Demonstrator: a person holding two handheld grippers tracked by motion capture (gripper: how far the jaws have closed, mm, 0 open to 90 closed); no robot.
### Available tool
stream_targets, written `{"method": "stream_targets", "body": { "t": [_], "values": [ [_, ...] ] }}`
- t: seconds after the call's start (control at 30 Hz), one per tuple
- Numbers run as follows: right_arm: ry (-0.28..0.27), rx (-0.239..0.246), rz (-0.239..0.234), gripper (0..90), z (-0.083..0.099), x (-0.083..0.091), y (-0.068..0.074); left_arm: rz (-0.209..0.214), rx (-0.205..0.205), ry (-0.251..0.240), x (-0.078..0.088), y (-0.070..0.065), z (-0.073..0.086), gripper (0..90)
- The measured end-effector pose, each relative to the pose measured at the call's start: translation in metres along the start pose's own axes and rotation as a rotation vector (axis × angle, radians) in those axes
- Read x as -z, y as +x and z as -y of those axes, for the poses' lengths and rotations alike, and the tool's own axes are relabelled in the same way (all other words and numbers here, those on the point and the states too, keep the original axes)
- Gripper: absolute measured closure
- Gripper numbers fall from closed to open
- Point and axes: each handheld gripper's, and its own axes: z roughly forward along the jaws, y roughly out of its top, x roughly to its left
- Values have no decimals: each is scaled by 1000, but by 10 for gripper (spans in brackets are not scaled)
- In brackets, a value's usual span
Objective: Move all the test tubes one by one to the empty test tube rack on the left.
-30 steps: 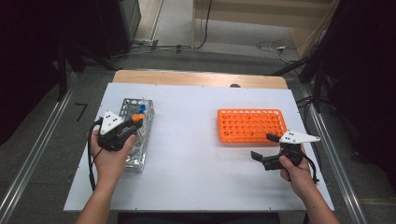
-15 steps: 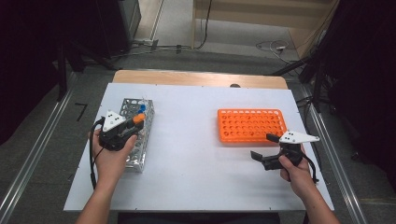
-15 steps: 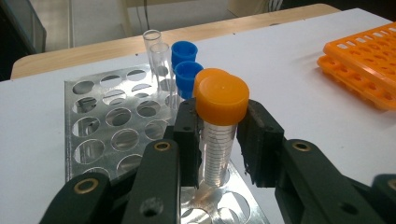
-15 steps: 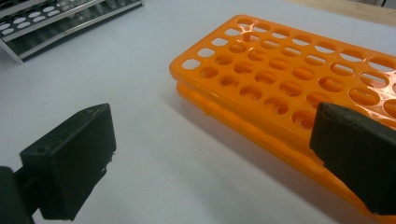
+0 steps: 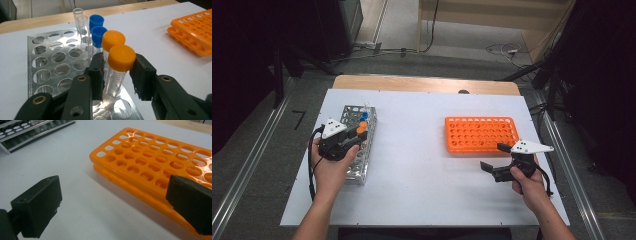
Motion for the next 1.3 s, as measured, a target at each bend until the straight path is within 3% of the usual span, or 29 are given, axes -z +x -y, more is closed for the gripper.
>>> {"method": "stream_targets", "body": {
  "t": [0.27, 0.5, 0.63, 0.97, 1.3],
  "values": [
    [-6, -3, 4, 0, 0, 1, -1, 5, 9, -13, 1, 1, 0, 479],
    [-15, -2, 18, 0, 0, 4, -2, 22, 14, -50, 6, -2, -3, 152],
    [-20, 0, 29, 0, 1, 6, -3, 47, 19, -82, 11, -4, -3, 37],
    [-26, -9, 40, 0, 3, 8, -8, 126, -1, -146, 26, -9, 6, 0],
    [-28, -19, 45, 0, 5, 10, -12, 164, -11, -181, 43, -15, 18, 0]
  ]
}}
